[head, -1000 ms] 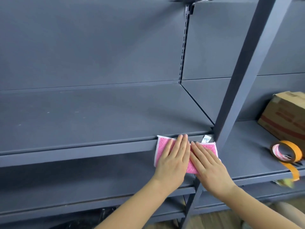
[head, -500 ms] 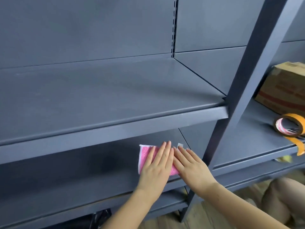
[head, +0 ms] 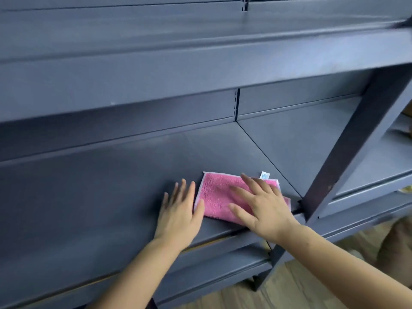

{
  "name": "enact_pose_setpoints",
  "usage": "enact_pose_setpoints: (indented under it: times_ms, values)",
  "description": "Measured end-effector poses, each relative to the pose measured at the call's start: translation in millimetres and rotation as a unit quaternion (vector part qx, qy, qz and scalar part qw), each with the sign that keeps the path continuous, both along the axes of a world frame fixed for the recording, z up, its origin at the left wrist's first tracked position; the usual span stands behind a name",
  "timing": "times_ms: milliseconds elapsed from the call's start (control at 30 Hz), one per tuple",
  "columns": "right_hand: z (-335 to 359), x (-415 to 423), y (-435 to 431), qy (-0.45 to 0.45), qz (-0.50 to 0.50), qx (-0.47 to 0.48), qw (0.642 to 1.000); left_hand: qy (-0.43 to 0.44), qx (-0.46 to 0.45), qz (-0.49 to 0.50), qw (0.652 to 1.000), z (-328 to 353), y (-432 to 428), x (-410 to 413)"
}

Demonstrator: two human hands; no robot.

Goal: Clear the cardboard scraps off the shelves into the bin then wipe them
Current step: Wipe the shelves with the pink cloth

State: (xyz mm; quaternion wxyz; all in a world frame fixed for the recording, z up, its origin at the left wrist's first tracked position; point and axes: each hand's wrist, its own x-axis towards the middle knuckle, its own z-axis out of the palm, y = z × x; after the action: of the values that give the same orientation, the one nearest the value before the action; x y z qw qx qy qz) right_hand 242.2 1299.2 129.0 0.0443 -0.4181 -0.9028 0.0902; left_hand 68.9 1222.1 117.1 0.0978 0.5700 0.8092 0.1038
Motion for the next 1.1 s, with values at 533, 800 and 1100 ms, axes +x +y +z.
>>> enact_pose_setpoints:
  times_ms: [533, 800, 1100]
  values:
    - [-21, -41, 17, -0.065, -0.029, -0.043, 0.997, 0.058, -0.035, 0.065, 0.996, -15, 17, -27]
    - [-13, -5, 19, -0.091, -0.018, -0.063, 0.994, 0.074, -0.031, 0.066, 0.995, -18, 14, -26]
    - [-18, -36, 28, -0.088, 0.001, -0.064, 0.994, 0.064, -0.023, 0.063, 0.996, -16, 15, -25]
